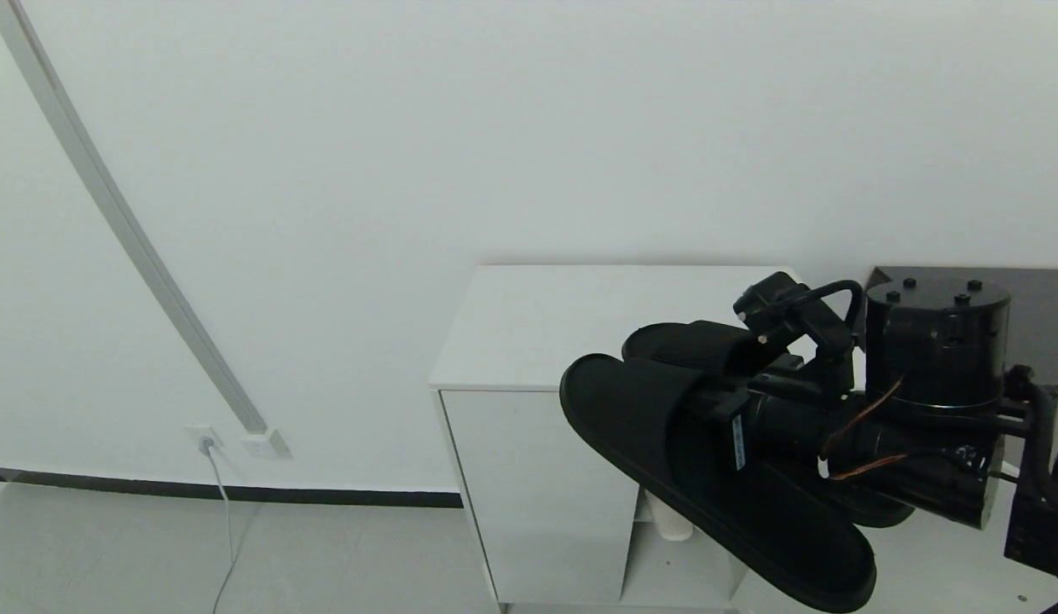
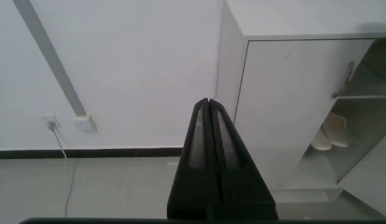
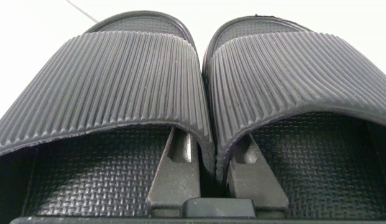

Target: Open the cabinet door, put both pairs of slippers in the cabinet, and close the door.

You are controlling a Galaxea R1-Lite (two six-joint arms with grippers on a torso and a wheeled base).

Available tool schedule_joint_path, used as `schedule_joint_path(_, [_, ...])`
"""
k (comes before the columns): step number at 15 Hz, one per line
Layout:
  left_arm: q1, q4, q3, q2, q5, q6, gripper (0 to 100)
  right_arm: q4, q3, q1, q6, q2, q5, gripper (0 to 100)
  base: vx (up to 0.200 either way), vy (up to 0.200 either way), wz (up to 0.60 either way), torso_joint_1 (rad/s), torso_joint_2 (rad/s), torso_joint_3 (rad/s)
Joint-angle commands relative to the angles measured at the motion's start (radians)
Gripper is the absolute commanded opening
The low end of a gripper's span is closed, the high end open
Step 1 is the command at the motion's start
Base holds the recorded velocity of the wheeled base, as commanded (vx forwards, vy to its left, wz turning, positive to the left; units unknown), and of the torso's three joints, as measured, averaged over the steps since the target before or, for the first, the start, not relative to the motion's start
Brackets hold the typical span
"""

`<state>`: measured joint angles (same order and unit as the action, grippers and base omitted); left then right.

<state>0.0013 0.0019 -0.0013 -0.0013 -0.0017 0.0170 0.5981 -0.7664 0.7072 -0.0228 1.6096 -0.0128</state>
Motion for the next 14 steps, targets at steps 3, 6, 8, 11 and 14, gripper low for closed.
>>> schedule_joint_path(3, [0.0, 0.0, 0.0, 0.001, 0.0, 0.0, 0, 0.0, 0.001, 0.001, 0.0, 0.006, 0.0, 0, 0.0, -0.2, 0.0, 0.002, 0.0, 0.004])
schedule_joint_path(6, [-0.001, 0.0, 0.0, 0.001, 0.0, 0.0, 0, 0.0, 0.001, 0.0, 0.0, 0.007, 0.0, 0, 0.0, -0.2, 0.0, 0.004, 0.0, 0.002])
schedule_joint_path(8, [0.0, 0.0, 0.0, 0.001, 0.0, 0.0, 0, 0.002, 0.002, 0.0, 0.0, 0.01, 0.0, 0, 0.0, -0.2, 0.0, 0.005, 0.0, 0.007])
schedule_joint_path(11, [-0.001, 0.0, 0.0, 0.001, 0.0, 0.0, 0, 0.002, 0.002, 0.0, 0.0, 0.021, -0.003, 0, 0.0, 0.0, 0.0, 0.0, 0.0, 0.0])
schedule_joint_path(14, [-0.001, 0.0, 0.0, 0.001, 0.0, 0.0, 0, 0.002, 0.004, -0.005, -0.002, 0.026, -0.004, 0, 0.0, 0.0, 0.0, 0.0, 0.0, 0.0])
